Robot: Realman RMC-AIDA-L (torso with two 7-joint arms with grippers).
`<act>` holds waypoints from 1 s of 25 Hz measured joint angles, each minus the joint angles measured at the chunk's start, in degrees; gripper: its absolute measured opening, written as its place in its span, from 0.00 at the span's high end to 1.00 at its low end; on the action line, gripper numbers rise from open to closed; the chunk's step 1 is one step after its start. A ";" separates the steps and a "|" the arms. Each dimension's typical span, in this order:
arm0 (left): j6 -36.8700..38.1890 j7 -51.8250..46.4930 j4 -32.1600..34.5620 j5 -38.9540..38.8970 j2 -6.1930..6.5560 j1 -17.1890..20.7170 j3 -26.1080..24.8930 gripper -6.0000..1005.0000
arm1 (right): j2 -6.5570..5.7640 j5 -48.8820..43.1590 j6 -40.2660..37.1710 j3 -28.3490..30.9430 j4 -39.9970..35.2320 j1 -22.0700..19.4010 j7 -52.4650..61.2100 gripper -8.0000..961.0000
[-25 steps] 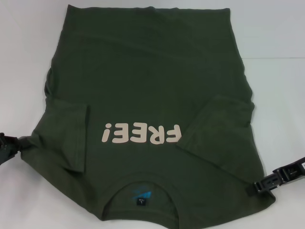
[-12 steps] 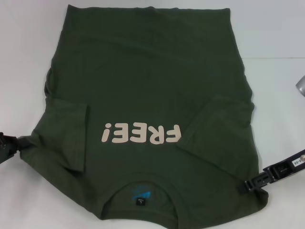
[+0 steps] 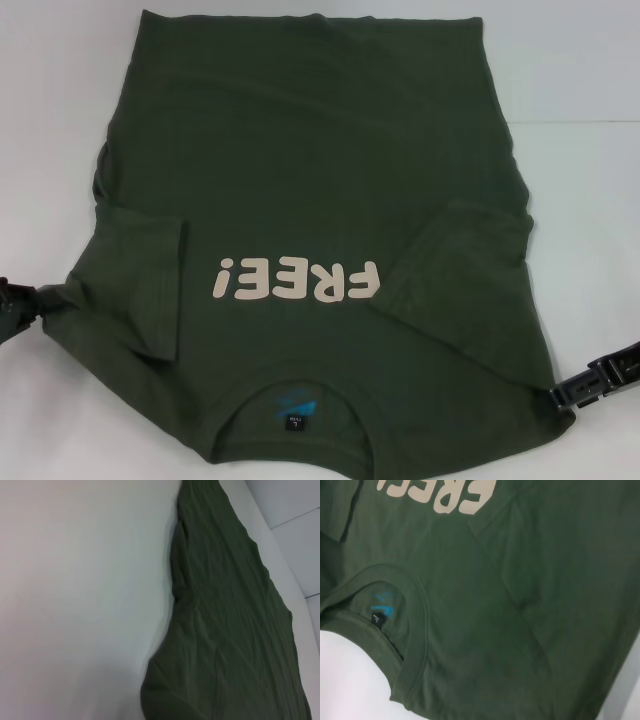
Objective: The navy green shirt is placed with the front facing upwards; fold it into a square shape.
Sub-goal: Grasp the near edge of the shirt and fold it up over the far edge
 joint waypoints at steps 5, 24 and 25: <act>0.04 -0.02 -0.05 0.00 -0.11 0.05 0.01 0.99 | 0.64 -0.02 0.35 -0.37 0.43 -0.07 -0.20 0.11; 0.28 -0.01 -0.09 -0.39 -0.21 0.40 0.01 0.99 | 2.03 0.42 0.80 -0.27 -0.17 0.18 0.39 0.12; 0.29 0.01 -0.09 -0.40 -0.21 0.40 0.00 0.99 | 1.98 0.41 0.85 -0.23 -0.19 0.21 0.39 0.12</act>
